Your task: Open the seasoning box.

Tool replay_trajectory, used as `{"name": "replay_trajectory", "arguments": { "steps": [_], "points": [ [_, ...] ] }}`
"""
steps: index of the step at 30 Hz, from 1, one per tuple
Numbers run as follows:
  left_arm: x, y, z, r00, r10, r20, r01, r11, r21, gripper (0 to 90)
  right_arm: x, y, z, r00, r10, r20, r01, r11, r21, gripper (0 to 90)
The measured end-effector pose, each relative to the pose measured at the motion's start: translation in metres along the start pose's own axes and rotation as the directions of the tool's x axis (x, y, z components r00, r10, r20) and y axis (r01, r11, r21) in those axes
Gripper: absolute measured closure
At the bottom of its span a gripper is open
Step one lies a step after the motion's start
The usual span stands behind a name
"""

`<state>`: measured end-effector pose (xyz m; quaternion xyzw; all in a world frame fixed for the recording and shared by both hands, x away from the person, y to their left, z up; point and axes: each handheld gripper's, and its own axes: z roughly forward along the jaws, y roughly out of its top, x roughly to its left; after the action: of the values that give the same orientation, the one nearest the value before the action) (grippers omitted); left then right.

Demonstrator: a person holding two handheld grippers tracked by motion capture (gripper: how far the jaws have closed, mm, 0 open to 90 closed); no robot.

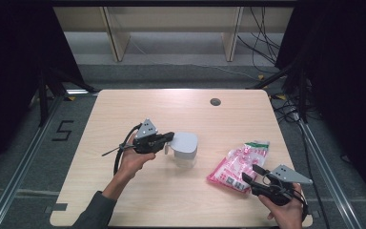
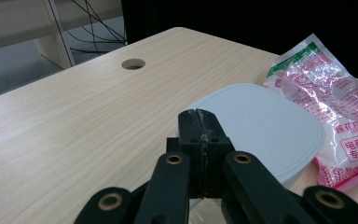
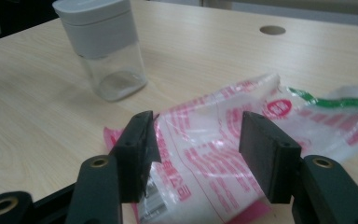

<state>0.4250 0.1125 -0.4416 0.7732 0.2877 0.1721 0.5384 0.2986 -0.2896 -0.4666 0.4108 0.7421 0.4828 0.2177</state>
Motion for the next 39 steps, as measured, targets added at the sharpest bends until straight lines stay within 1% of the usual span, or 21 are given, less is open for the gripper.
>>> {"name": "replay_trajectory", "arguments": {
  "steps": [3, 5, 7, 8, 11, 12, 13, 15, 16, 19, 20, 23, 24, 28, 30, 33, 34, 35, 37, 38, 39],
  "points": [
    [-0.002, 0.0, 0.0, 1.0, -0.004, 0.003, 0.004, 1.0, 0.004, 89.0, 0.004, 0.008, 0.005, 0.9989, -0.041, -0.022, 0.041, 0.999, -0.017, 48.8],
    [-0.002, 0.001, 0.0, 1.0, 0.009, 0.002, -0.009, 0.9999, 0.007, 89.0, 0.009, 0.012, 0.009, 0.9993, -0.026, -0.028, 0.026, 0.999, -0.028, 53.0],
    [-0.002, 0.0, 0.0, 1.0, -0.004, -0.006, 0.004, 1.0, 0.008, 89.0, 0.011, 0.018, 0.014, 0.9975, -0.056, -0.043, 0.055, 0.998, -0.033, 55.6],
    [-0.002, 0.0, 0.0, 0.9999, -0.009, -0.004, 0.009, 0.9999, 0.004, 89.0, 0.015, 0.02, 0.017, 0.9979, -0.039, -0.052, 0.036, 0.998, -0.048, 57.3],
    [-0.002, 0.001, 0.0, 1.0, 0.0, -0.006, 0.0, 1.0, 0.008, 89.0, 0.025, 0.028, 0.027, 0.996, -0.052, -0.072, 0.051, 0.998, -0.025, 64.2],
    [0.0, 0.001, 0.0, 0.9998, 0.019, -0.002, -0.019, 0.9998, 0.005, 89.0, 0.03, 0.033, 0.035, 0.9944, -0.076, -0.074, 0.075, 0.997, -0.025, 67.6],
    [-0.002, 0.0, 0.0, 1.0, -0.003, -0.007, 0.003, 1.0, 0.003, 89.0, 0.03, 0.033, 0.035, 0.9944, -0.076, -0.074, 0.075, 0.997, -0.025, 67.6],
    [-0.002, 0.0, 0.0, 1.0, 0.0, -0.002, 0.0, 1.0, 0.004, 89.0, 0.034, 0.04, 0.045, 0.9862, -0.137, -0.093, 0.135, 0.991, -0.023, 70.5],
    [0.0, 0.0, 0.0, 1.0, 0.008, 0.001, -0.008, 1.0, 0.004, 89.0, 0.041, 0.044, 0.054, 0.985, -0.142, -0.097, 0.141, 0.99, -0.024, 73.5],
    [-0.001, 0.0, 0.0, 1.0, 0.0, -0.01, 0.0, 1.0, 0.005, 89.1, 0.045, 0.049, 0.063, 0.9792, -0.169, -0.113, 0.167, 0.986, -0.023, 76.2],
    [-0.001, 0.001, 0.0, 0.9997, 0.025, -0.007, -0.025, 0.9996, 0.01, 89.1, 0.048, 0.052, 0.071, 0.9759, -0.183, -0.119, 0.182, 0.983, -0.017, 80.4],
    [-0.001, 0.001, 0.0, 1.0, 0.008, -0.004, -0.008, 0.9999, 0.011, 89.1, 0.05, 0.055, 0.077, 0.9761, -0.173, -0.132, 0.173, 0.985, -0.009, 84.1],
    [-0.001, 0.0, 0.0, 1.0, 0.002, -0.007, -0.002, 1.0, 0.008, 89.1, 0.051, 0.057, 0.08, 0.9741, -0.187, -0.127, 0.184, 0.982, -0.031, 85.8],
    [-0.001, 0.0, -0.002, 0.9996, 0.026, -0.015, -0.026, 0.9996, 0.013, 89.1, 0.054, 0.061, 0.089, 0.9719, -0.191, -0.138, 0.191, 0.981, -0.013, 89.5],
    [-0.002, -0.001, -0.002, 0.9997, 0.008, -0.022, -0.008, 0.9999, 0.01, 89.1, 0.055, 0.063, 0.094, 0.9697, -0.202, -0.137, 0.203, 0.979, -0.007, 89.9],
    [-0.002, 0.0, -0.002, 0.9998, 0.01, -0.016, -0.01, 0.9999, 0.013, 89.1, 0.057, 0.064, 0.099, 0.9717, -0.187, -0.145, 0.189, 0.982, 0.003, 90.0],
    [-0.001, -0.001, -0.002, 0.9998, 0.005, -0.019, -0.005, 0.9999, 0.01, 89.1, 0.056, 0.066, 0.1, 0.9697, -0.202, -0.137, 0.204, 0.979, 0.001, 90.0],
    [-0.001, -0.001, -0.002, 0.9996, 0.013, -0.026, -0.013, 0.9999, 0.01, 89.1, 0.058, 0.065, 0.102, 0.9733, -0.183, -0.138, 0.186, 0.983, 0.005, 90.0],
    [0.0, -0.001, -0.002, 0.9991, 0.028, -0.033, -0.028, 0.9995, 0.014, 89.1, 0.055, 0.067, 0.104, 0.9687, -0.205, -0.14, 0.208, 0.978, 0.006, 90.0],
    [0.0, -0.001, -0.002, 0.9994, 0.02, -0.029, -0.02, 0.9997, 0.013, 89.1, 0.058, 0.067, 0.105, 0.9747, -0.175, -0.139, 0.179, 0.984, 0.015, 90.0],
    [0.0, -0.002, -0.002, 0.9992, 0.012, -0.038, -0.011, 0.9998, 0.016, 89.1, 0.056, 0.068, 0.106, 0.9684, -0.194, -0.156, 0.2, 0.98, 0.019, 90.0]
  ]
}}
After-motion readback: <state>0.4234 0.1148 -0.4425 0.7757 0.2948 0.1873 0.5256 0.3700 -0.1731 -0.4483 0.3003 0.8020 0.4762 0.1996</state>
